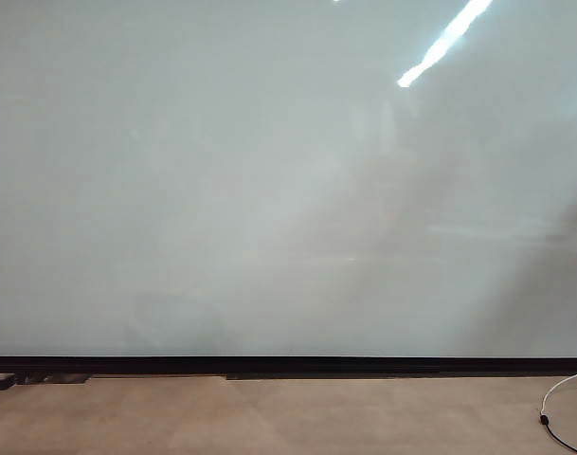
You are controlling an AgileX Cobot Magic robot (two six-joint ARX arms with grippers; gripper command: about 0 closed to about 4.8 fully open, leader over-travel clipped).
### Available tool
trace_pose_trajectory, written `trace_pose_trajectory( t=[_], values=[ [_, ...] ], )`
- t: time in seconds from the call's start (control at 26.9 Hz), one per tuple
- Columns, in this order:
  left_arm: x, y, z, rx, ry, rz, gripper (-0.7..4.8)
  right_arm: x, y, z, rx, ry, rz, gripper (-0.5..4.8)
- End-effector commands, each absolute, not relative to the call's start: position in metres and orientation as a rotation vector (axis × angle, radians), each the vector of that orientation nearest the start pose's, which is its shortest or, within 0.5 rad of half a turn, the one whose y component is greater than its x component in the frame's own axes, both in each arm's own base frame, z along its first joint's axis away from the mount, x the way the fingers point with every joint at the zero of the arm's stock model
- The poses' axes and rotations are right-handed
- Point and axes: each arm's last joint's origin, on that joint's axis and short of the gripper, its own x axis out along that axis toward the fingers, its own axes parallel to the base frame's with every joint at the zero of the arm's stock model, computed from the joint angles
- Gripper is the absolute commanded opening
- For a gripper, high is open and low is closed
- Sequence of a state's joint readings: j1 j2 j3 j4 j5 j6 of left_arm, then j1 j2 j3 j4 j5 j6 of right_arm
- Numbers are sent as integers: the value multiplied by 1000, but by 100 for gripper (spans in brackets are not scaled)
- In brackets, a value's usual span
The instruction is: Pick up the pen on the shelf to the right of the whiteboard and draw a straight line.
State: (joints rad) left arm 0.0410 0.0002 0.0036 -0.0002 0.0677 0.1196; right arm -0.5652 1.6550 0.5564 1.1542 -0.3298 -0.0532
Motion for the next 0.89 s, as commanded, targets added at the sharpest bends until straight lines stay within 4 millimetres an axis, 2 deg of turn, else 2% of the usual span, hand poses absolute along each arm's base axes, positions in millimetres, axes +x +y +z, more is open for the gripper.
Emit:
trace_pose_trajectory(
  t=[0.04, 0.22, 0.3, 0.41, 0.52, 0.6, 0.74, 0.89],
  values=[
    [97, 2, 167, 123, -17, -25, -5, 242, -125, 196, -146, -85, -303, -8],
    [97, 2, 167, 123, -17, -26, -5, 214, -79, 216, -110, -51, -286, -8],
    [97, 2, 167, 123, -17, -25, -5, 205, -61, 225, -151, -15, -308, -8],
    [97, 2, 167, 123, -17, -24, -5, 189, -38, 240, -192, -15, -287, -8],
    [97, 2, 167, 123, -17, -30, -5, 174, -23, 249, -156, -23, -255, -8],
    [97, 2, 167, 123, -17, -29, -5, 165, -14, 251, -134, -14, -247, -8],
    [97, 2, 167, 123, -17, -29, -5, 138, 23, 252, -94, 27, -19, -8],
    [97, 2, 167, 123, -17, -29, -5, 135, 50, 247, -94, 56, 102, -8]
  ],
)
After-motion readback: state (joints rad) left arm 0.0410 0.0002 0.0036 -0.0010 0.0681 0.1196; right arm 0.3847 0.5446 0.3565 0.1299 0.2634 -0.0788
